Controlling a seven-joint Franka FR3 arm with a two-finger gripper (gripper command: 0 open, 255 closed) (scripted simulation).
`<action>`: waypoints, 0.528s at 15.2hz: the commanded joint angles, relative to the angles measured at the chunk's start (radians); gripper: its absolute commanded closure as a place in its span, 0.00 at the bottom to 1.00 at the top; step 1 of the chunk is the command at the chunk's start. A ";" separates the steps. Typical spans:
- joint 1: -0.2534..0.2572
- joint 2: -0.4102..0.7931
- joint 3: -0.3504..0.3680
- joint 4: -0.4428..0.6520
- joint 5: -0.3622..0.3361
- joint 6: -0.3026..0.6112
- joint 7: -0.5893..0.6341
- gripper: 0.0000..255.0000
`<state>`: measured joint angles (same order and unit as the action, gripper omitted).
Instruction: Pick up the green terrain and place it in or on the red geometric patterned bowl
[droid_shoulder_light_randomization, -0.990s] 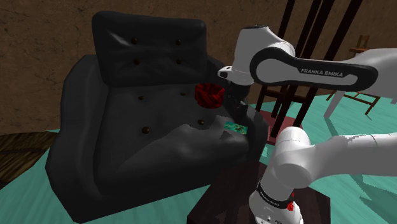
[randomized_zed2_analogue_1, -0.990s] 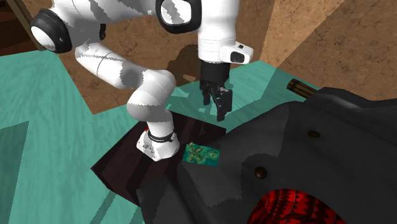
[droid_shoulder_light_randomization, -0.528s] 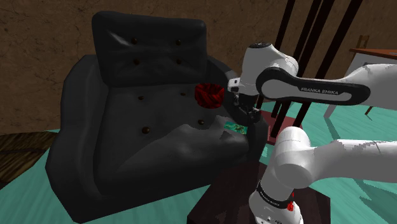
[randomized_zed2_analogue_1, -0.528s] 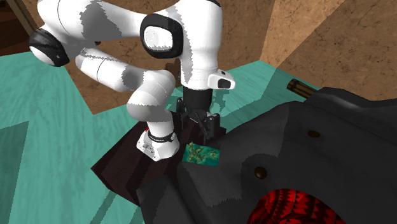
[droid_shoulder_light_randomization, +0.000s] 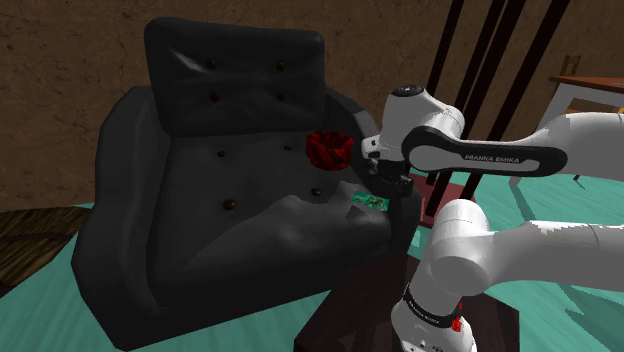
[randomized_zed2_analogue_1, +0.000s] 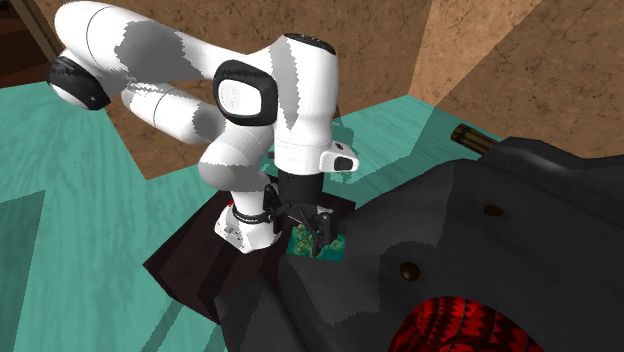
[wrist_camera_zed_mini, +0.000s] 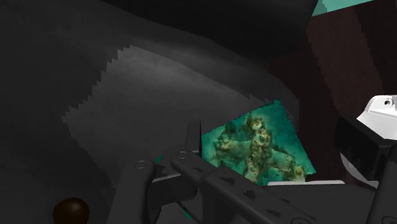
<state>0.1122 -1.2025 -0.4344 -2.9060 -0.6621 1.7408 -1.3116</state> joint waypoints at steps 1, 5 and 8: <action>-0.009 0.010 -0.023 -0.021 -0.024 0.032 0.002 0.00; -0.011 0.012 -0.029 -0.027 -0.030 0.040 0.003 0.00; -0.011 0.012 -0.029 -0.027 -0.030 0.040 0.003 0.00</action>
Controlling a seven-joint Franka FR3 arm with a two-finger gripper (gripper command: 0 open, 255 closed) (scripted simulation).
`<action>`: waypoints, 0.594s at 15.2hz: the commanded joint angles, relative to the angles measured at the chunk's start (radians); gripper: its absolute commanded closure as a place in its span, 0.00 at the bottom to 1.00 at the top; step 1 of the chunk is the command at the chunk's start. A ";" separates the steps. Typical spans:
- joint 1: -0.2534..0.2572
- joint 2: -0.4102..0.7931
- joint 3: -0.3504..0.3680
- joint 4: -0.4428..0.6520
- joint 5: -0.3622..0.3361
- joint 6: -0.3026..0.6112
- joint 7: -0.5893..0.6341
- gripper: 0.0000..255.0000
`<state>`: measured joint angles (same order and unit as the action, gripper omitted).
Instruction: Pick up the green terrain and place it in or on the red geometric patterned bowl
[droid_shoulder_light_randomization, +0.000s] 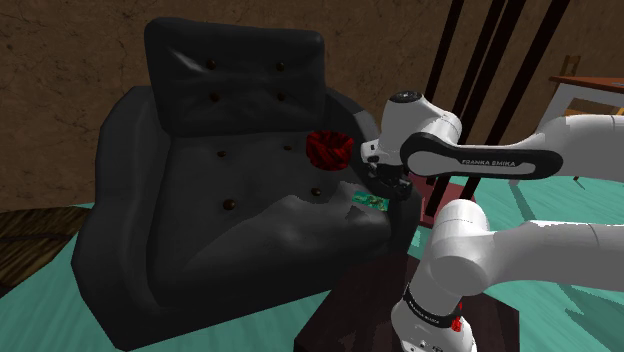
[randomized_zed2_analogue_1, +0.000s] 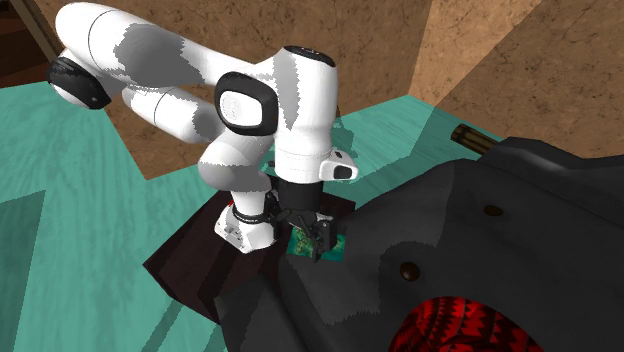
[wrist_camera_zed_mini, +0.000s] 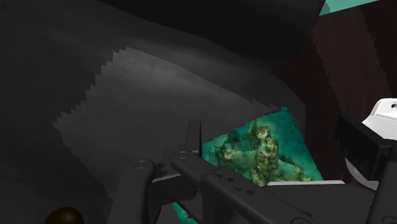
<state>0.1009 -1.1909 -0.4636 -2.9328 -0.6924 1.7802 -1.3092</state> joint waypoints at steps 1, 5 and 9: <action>0.000 0.000 0.000 0.000 0.000 0.000 0.000 0.00; 0.000 0.000 0.000 0.000 0.000 0.000 0.000 1.00; 0.000 0.000 0.000 0.000 -0.001 0.000 0.000 1.00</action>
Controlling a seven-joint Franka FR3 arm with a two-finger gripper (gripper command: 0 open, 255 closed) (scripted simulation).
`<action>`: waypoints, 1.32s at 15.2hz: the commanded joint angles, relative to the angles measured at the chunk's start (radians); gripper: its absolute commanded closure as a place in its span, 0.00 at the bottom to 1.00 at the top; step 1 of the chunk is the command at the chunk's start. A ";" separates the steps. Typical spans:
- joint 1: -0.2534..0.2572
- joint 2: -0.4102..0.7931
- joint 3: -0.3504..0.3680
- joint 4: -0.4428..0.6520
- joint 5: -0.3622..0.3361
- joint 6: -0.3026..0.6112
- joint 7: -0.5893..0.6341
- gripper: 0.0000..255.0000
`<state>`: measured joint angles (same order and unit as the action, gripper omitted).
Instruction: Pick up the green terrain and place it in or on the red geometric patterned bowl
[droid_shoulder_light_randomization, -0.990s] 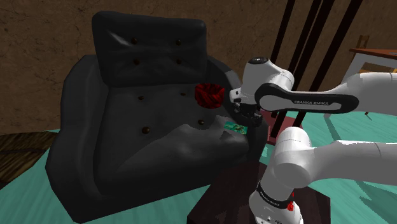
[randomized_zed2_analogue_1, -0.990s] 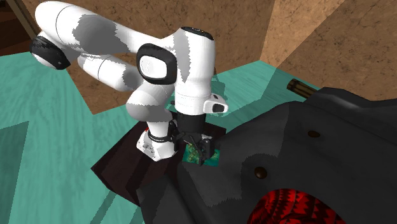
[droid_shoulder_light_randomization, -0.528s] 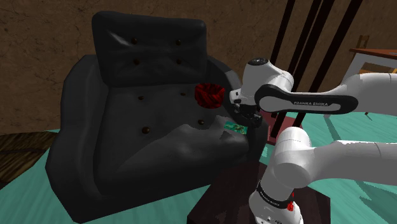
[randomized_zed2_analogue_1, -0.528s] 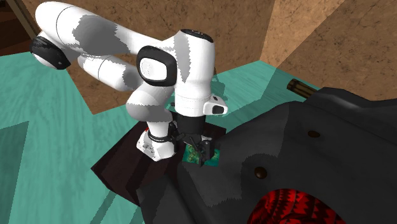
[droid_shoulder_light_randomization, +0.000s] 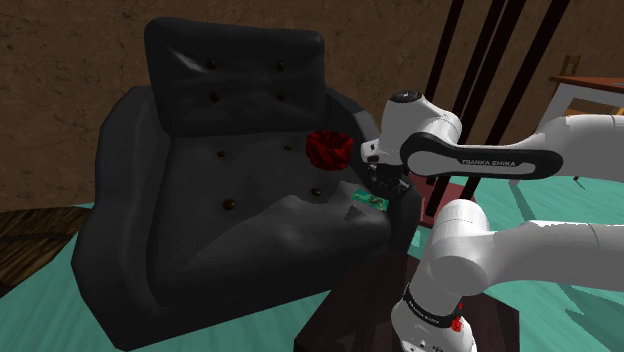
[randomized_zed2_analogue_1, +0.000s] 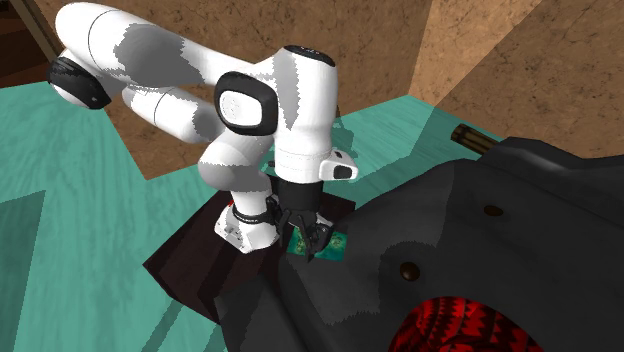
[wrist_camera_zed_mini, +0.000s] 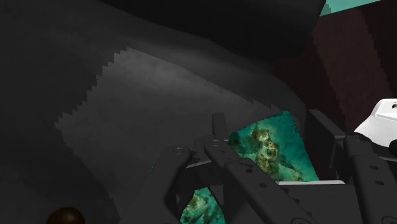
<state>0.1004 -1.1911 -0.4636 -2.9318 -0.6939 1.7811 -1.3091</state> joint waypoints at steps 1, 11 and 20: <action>0.000 0.000 0.000 -0.002 0.001 0.000 0.000 1.00; 0.031 -0.001 0.063 0.111 0.071 -0.108 -0.027 1.00; 0.054 0.024 0.113 0.234 0.123 -0.202 -0.052 1.00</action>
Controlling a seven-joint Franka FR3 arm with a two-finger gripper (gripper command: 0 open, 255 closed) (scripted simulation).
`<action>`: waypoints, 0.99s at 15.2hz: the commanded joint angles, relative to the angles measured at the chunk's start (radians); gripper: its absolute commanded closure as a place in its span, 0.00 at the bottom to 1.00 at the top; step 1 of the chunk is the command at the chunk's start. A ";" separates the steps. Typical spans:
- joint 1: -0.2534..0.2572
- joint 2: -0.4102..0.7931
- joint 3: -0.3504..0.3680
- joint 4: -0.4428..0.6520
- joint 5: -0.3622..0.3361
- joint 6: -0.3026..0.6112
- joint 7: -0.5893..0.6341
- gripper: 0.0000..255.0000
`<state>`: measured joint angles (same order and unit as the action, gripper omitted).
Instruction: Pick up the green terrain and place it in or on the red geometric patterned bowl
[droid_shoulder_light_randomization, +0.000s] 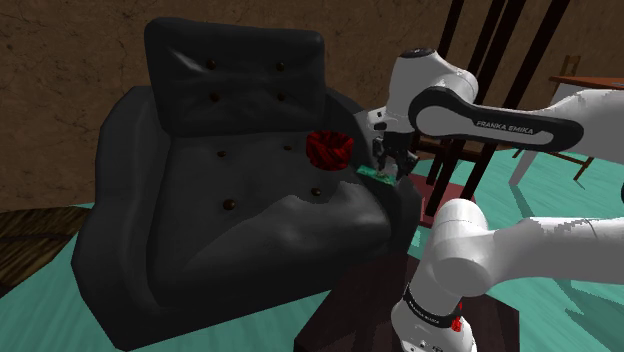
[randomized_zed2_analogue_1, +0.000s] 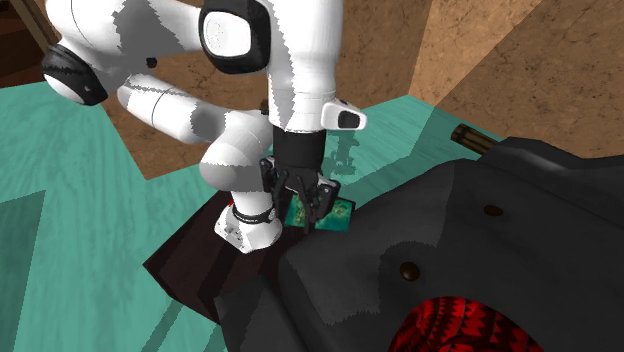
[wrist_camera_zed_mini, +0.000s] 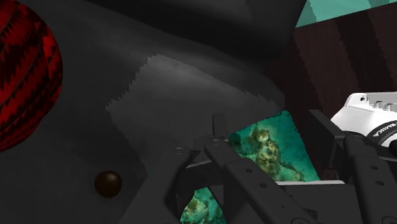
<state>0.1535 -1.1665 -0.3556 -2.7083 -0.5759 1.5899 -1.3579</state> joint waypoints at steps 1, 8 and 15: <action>0.003 0.004 0.010 0.025 0.010 -0.021 -0.006 1.00; 0.016 0.036 0.041 0.127 0.041 -0.088 -0.026 1.00; 0.026 0.074 0.065 0.228 0.064 -0.149 -0.045 1.00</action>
<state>0.1782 -1.0976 -0.2924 -2.4927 -0.5144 1.4483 -1.4003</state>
